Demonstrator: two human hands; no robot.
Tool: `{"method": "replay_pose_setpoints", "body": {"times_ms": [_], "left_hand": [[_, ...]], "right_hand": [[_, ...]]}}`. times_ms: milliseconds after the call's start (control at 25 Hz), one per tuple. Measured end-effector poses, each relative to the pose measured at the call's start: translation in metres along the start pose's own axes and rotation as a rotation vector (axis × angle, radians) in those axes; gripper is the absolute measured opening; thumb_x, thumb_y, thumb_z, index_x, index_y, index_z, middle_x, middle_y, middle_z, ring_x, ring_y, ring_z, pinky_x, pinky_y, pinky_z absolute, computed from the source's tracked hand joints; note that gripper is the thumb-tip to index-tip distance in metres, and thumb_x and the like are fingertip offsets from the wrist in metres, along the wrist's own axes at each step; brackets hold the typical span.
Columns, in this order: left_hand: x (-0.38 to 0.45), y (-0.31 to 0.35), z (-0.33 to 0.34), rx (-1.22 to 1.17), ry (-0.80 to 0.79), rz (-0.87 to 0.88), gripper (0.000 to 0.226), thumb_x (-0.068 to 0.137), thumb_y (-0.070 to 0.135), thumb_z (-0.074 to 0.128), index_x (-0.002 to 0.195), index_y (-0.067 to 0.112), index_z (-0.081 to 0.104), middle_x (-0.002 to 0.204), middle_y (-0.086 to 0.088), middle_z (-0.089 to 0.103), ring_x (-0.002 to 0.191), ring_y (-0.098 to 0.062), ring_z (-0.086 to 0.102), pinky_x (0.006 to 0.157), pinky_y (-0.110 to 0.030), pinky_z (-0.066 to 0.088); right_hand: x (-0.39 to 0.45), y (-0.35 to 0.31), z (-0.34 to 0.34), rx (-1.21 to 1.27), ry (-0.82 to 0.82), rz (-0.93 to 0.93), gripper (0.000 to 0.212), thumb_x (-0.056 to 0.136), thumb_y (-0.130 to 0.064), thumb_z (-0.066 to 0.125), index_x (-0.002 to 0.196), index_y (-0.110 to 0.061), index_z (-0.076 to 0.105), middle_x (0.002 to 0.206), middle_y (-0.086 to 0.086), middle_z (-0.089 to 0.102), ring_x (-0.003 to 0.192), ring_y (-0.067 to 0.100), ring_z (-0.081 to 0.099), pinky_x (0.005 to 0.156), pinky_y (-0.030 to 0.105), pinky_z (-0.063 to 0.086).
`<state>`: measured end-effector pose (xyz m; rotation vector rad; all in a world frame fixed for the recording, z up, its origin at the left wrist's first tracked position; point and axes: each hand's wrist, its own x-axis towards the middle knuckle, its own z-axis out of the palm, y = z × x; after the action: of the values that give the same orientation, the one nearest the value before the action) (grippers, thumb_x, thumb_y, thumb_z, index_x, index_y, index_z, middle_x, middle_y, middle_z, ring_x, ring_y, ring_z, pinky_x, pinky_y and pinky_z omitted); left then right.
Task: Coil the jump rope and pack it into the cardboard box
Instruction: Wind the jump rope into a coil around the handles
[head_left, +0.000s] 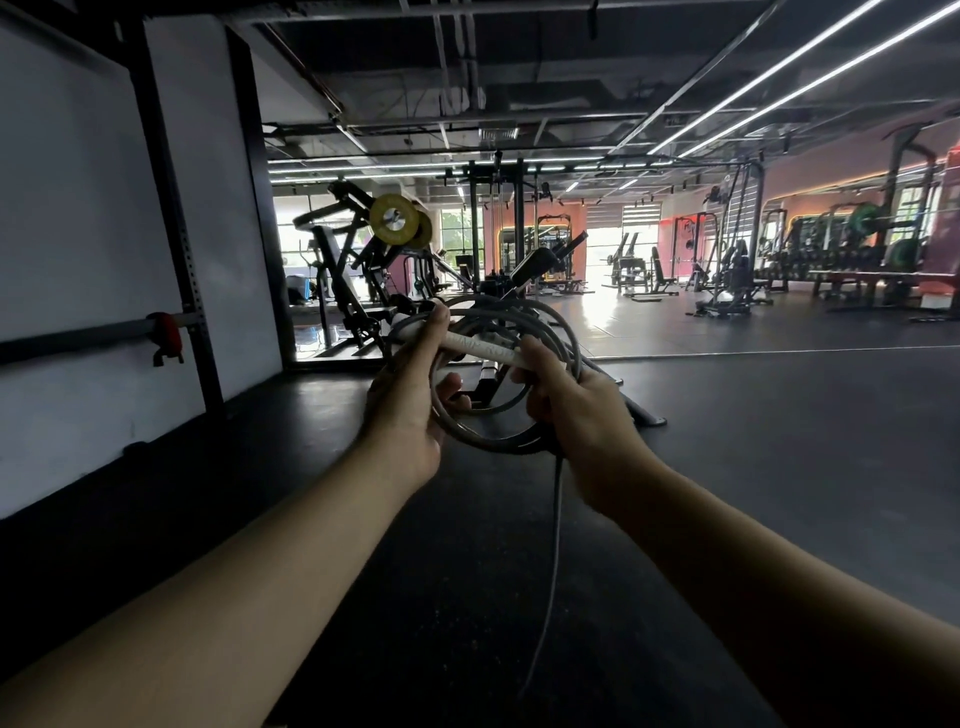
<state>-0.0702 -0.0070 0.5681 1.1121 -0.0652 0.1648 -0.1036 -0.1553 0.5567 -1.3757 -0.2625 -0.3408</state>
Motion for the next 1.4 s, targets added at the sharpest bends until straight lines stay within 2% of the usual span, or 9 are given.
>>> {"method": "replay_pose_setpoints", "body": {"times_ms": [120, 200, 360, 480, 640, 800, 1080, 1280, 1400], "left_hand": [[0.003, 0.021, -0.021, 0.159, -0.21, -0.064, 0.035, 0.076, 0.037, 0.08, 0.107, 0.022, 0.071, 0.102, -0.001, 0.075, 0.079, -0.018, 0.072, 0.085, -0.039, 0.053], [0.005, 0.039, -0.033, 0.457, -0.302, 0.005, 0.055, 0.074, 0.036, 0.083, 0.125, 0.024, 0.065, 0.124, -0.004, 0.072, 0.101, -0.021, 0.071, 0.097, -0.045, 0.051], [-0.002, 0.074, -0.018, 1.12, -0.553, 0.294, 0.106, 0.06, 0.043, 0.091, 0.15, 0.039, 0.036, 0.141, 0.007, 0.058, 0.13, -0.014, 0.053, 0.101, -0.03, 0.045], [-0.012, 0.077, 0.018, 1.264, -0.776, 0.28, 0.101, 0.059, 0.038, 0.095, 0.146, 0.037, 0.043, 0.131, 0.012, 0.064, 0.12, -0.008, 0.061, 0.1, -0.028, 0.049], [-0.018, 0.059, 0.033, 1.165, -0.846, 0.197, 0.049, 0.076, 0.01, 0.087, 0.119, 0.007, 0.063, 0.096, -0.01, 0.076, 0.08, -0.017, 0.076, 0.059, -0.032, 0.06], [-0.019, 0.055, 0.027, 1.205, -0.786, 0.197, 0.017, 0.085, 0.023, 0.079, 0.094, 0.015, 0.067, 0.074, -0.005, 0.078, 0.045, -0.011, 0.059, 0.044, -0.026, 0.042], [-0.013, 0.053, 0.012, 1.316, -0.664, 0.184, 0.053, 0.081, 0.051, 0.075, 0.087, -0.001, 0.071, 0.057, -0.01, 0.064, 0.042, -0.015, 0.049, 0.045, -0.025, 0.043], [-0.008, 0.042, 0.008, 0.703, -0.443, 0.276, 0.037, 0.091, 0.038, 0.07, 0.085, 0.004, 0.058, 0.047, 0.003, 0.044, 0.039, -0.012, 0.038, 0.042, -0.023, 0.036], [-0.004, 0.034, 0.017, 0.335, -0.263, 0.293, 0.035, 0.095, 0.038, 0.066, 0.075, 0.013, 0.051, 0.046, 0.008, 0.042, 0.038, -0.007, 0.038, 0.041, -0.022, 0.037]], "right_hand": [[0.007, -0.011, -0.013, -0.134, -0.061, -0.031, 0.034, 0.1, -0.034, 0.06, 0.082, -0.007, 0.069, 0.041, -0.012, 0.052, 0.037, -0.001, 0.045, 0.039, 0.011, 0.034], [0.008, -0.023, -0.021, -0.272, -0.135, -0.052, 0.032, 0.101, -0.03, 0.059, 0.078, -0.009, 0.066, 0.04, -0.013, 0.054, 0.035, -0.003, 0.047, 0.039, 0.008, 0.034], [0.013, -0.042, -0.027, -0.665, -0.355, -0.13, 0.035, 0.099, -0.035, 0.062, 0.079, -0.008, 0.07, 0.047, -0.012, 0.058, 0.042, -0.003, 0.048, 0.045, 0.009, 0.037], [0.018, -0.052, -0.02, -0.865, -0.458, -0.218, 0.033, 0.096, -0.04, 0.064, 0.088, -0.01, 0.074, 0.067, 0.0, 0.067, 0.058, 0.009, 0.056, 0.058, 0.026, 0.045], [0.015, -0.066, -0.022, -0.912, -0.604, -0.266, 0.034, 0.101, -0.039, 0.056, 0.087, -0.014, 0.074, 0.077, 0.001, 0.076, 0.067, 0.021, 0.065, 0.068, 0.035, 0.05], [0.013, -0.054, -0.027, -1.006, -0.523, -0.324, 0.046, 0.098, -0.055, 0.054, 0.097, -0.012, 0.071, 0.082, 0.015, 0.07, 0.065, 0.01, 0.058, 0.065, 0.036, 0.049], [0.014, -0.056, -0.048, -0.775, -0.306, -0.166, 0.053, 0.084, -0.067, 0.054, 0.103, -0.017, 0.058, 0.077, 0.009, 0.067, 0.046, 0.002, 0.048, 0.044, 0.02, 0.038], [0.009, -0.049, -0.062, -0.534, -0.353, -0.053, 0.068, 0.087, -0.072, 0.041, 0.12, -0.017, 0.062, 0.068, -0.013, 0.07, 0.051, 0.014, 0.033, 0.049, 0.028, 0.026], [0.001, -0.028, -0.055, -0.483, -0.366, -0.044, 0.074, 0.083, -0.082, 0.045, 0.133, -0.029, 0.057, 0.109, 0.0, 0.074, 0.056, 0.018, 0.041, 0.048, 0.028, 0.036]]}}
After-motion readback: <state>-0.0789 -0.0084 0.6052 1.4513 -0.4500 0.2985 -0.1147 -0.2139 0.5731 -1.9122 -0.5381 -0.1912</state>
